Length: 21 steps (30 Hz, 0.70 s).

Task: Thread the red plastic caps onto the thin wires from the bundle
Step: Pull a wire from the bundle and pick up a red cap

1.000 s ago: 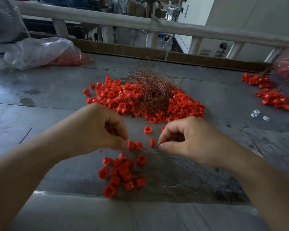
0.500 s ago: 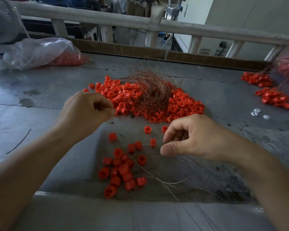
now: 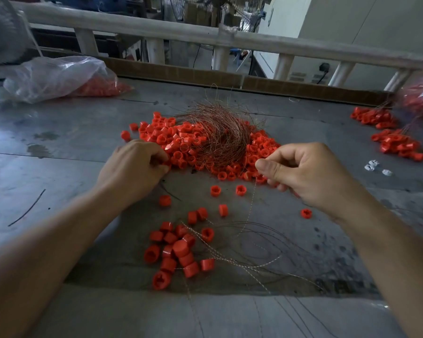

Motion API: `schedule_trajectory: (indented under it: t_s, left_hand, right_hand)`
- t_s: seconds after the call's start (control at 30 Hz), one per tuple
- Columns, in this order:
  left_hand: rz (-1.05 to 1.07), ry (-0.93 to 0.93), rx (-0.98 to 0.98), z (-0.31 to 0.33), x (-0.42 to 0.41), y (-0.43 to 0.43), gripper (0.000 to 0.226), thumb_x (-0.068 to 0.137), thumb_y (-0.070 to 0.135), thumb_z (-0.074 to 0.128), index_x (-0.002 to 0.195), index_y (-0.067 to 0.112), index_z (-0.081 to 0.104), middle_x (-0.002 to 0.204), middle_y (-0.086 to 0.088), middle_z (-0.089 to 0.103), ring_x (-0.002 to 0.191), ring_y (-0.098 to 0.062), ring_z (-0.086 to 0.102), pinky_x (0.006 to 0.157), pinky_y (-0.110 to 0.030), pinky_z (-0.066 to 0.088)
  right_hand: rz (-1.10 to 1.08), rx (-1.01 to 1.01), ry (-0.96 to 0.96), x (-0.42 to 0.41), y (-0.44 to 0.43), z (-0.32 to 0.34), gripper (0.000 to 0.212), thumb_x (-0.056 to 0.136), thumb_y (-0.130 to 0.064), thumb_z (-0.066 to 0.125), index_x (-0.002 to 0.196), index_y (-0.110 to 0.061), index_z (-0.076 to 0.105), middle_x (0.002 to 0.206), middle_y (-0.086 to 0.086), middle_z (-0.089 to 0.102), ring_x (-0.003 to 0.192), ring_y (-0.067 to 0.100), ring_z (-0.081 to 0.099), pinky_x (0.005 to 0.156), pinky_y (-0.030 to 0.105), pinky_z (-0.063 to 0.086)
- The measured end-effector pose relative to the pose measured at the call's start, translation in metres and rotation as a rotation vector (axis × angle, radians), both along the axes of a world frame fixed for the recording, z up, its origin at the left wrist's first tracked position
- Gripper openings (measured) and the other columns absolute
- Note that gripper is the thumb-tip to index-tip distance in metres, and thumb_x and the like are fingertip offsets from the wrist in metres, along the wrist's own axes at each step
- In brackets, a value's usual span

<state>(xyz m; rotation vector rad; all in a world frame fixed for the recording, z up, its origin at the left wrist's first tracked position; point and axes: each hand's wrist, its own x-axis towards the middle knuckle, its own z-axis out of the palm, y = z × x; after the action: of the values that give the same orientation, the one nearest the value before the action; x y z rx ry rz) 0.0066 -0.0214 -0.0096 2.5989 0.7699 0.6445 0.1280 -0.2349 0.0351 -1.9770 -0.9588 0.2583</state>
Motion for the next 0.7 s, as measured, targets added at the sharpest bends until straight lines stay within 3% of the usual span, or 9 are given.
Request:
schedule_trajectory:
  t_s: [0.1,0.23,0.33,0.4,0.5,0.63,0.7]
  left_hand:
    - [0.011,-0.011,0.002,0.003,0.000,-0.002,0.016,0.078,0.014,0.069,0.094,0.015,0.070,0.095,-0.004,0.065,0.085,-0.021,0.057,0.076,-0.030,0.042]
    - [0.063,-0.092,-0.066,0.013,-0.007,-0.006,0.009,0.077,0.012,0.069,0.084,0.017,0.070,0.074,0.007,0.063,0.069,-0.011,0.056,0.062,-0.021,0.040]
    - [0.049,-0.203,-0.208,0.023,-0.015,-0.014,0.010,0.076,0.011,0.069,0.076,0.021,0.069,0.069,0.011,0.062,0.064,-0.002,0.056,0.059,-0.014,0.041]
    - [0.023,-0.256,-0.291,0.026,-0.018,-0.021,0.017,0.076,0.012,0.069,0.071,0.028,0.066,0.069,0.011,0.064,0.058,0.000,0.056,0.056,-0.010,0.042]
    - [-0.012,-0.291,-0.337,0.028,-0.020,-0.027,0.020,0.076,0.011,0.070,0.071,0.030,0.066,0.068,0.014,0.064,0.056,0.011,0.055,0.050,0.002,0.036]
    - [-0.080,-0.293,-0.405,0.028,-0.021,-0.028,0.025,0.076,0.008,0.070,0.069,0.031,0.065,0.065,0.012,0.066,0.059,0.005,0.057,0.061,-0.012,0.045]
    - [-0.125,-0.306,-0.486,0.029,-0.021,-0.029,0.027,0.076,0.005,0.069,0.071,0.031,0.065,0.063,0.014,0.067,0.058,0.005,0.058,0.058,-0.010,0.047]
  right_hand:
    - [-0.036,-0.015,-0.032,0.003,-0.001,-0.003,0.024,0.068,-0.043,0.068,0.062,-0.020,0.065,0.051,-0.008,0.062,0.045,0.001,0.052,0.042,0.012,0.038]
    - [-0.091,-0.100,-0.261,0.007,0.004,-0.014,0.016,0.079,-0.029,0.067,0.064,-0.026,0.064,0.059,-0.010,0.061,0.056,0.002,0.054,0.057,0.017,0.042]
    - [-0.038,-0.181,-0.451,0.007,0.008,-0.019,0.006,0.082,-0.016,0.065,0.082,-0.017,0.071,0.088,-0.006,0.064,0.082,0.008,0.055,0.077,0.022,0.041]
    - [0.057,-0.255,-0.565,0.009,0.009,-0.023,0.014,0.084,-0.008,0.062,0.093,-0.011,0.072,0.111,-0.001,0.061,0.101,0.013,0.051,0.088,0.020,0.035]
    - [0.177,-0.343,-0.701,0.011,0.010,-0.028,0.026,0.087,0.000,0.054,0.105,-0.012,0.069,0.130,-0.004,0.053,0.116,0.015,0.042,0.091,0.019,0.030]
    - [0.222,-0.313,-0.716,0.011,0.011,-0.031,0.029,0.088,-0.002,0.054,0.115,-0.010,0.063,0.125,-0.003,0.058,0.118,0.014,0.043,0.093,0.011,0.022]
    - [0.221,-0.269,-0.710,0.011,0.011,-0.029,0.026,0.087,-0.005,0.058,0.112,-0.008,0.065,0.119,0.001,0.062,0.116,0.017,0.047,0.095,0.014,0.024]
